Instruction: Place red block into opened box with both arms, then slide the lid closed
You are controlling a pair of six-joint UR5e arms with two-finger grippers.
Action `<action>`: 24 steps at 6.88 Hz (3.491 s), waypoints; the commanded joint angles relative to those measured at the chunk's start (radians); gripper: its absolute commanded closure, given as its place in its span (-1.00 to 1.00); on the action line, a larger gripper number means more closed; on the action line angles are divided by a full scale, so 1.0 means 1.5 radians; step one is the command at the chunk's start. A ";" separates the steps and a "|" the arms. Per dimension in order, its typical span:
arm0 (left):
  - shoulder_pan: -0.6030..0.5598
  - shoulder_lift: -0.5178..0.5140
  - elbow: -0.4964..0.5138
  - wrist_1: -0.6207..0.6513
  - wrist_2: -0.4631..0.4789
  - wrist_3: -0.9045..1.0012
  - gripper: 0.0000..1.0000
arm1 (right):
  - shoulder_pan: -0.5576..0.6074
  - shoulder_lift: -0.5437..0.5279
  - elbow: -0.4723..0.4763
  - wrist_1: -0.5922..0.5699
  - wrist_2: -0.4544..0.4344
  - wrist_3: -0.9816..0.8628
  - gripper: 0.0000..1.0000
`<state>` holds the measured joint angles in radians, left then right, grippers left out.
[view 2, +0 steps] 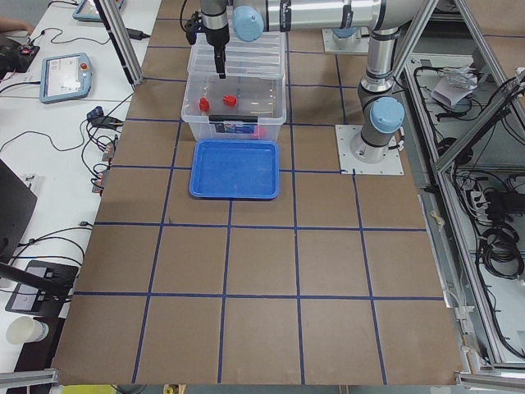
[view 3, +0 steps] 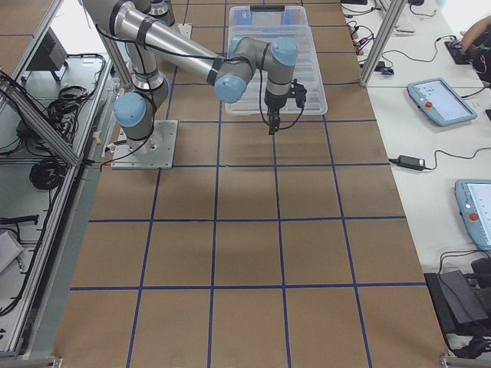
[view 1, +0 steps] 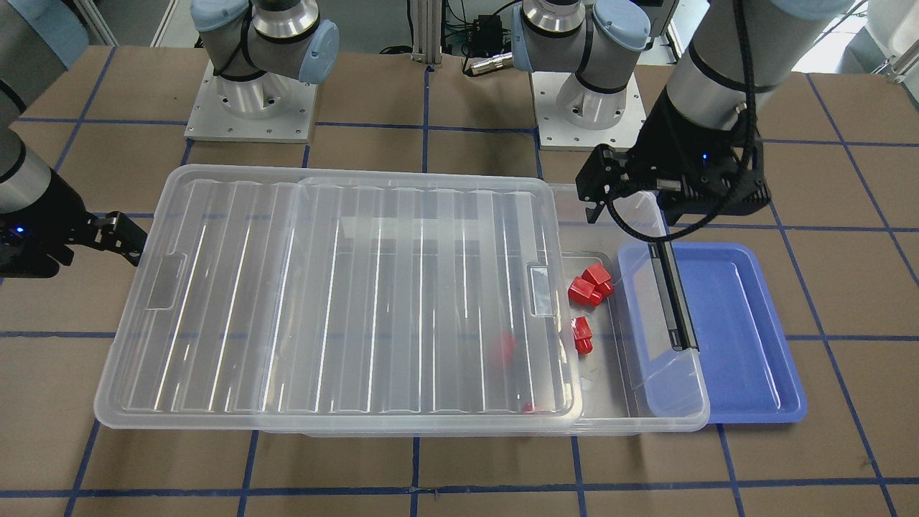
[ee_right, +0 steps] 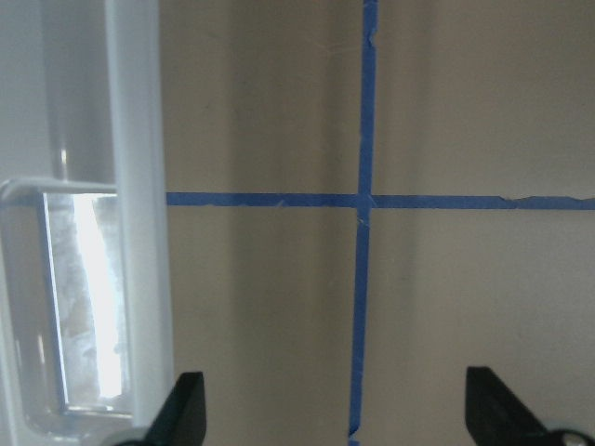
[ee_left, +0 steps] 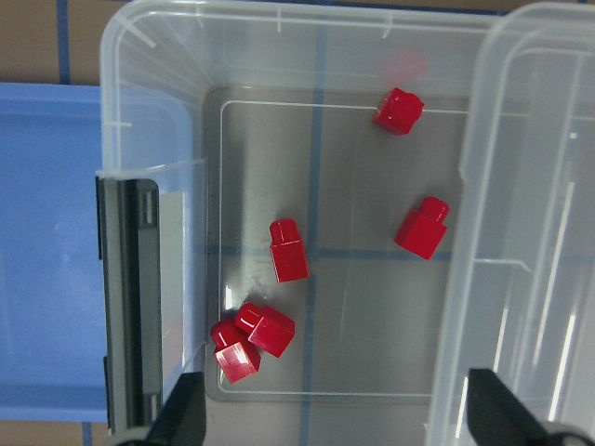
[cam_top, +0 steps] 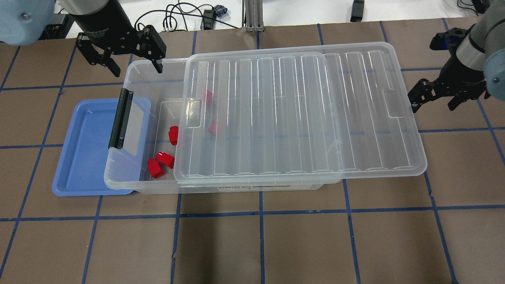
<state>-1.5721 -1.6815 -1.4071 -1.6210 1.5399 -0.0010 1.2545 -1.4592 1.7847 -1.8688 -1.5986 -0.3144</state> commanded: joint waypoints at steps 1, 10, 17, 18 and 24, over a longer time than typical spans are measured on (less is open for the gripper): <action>0.002 0.042 -0.050 0.005 -0.001 0.072 -1.00 | 0.067 0.004 -0.001 -0.010 0.000 0.071 -1.00; 0.030 0.012 -0.002 0.033 0.000 0.102 -1.00 | 0.177 0.002 -0.136 0.048 -0.002 0.119 -1.00; 0.023 0.027 -0.030 -0.001 0.038 0.073 -1.00 | 0.257 0.014 -0.280 0.209 -0.002 0.205 -1.00; 0.023 0.026 -0.031 -0.002 0.038 0.069 -1.00 | 0.257 0.013 -0.279 0.208 -0.002 0.205 -1.00; 0.023 0.027 -0.031 -0.002 0.019 0.067 -1.00 | 0.257 0.013 -0.279 0.209 -0.002 0.205 -1.00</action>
<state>-1.5368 -1.6443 -1.4537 -1.6241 1.5599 0.0991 1.6398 -1.4407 1.3670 -1.5553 -1.6016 -0.0076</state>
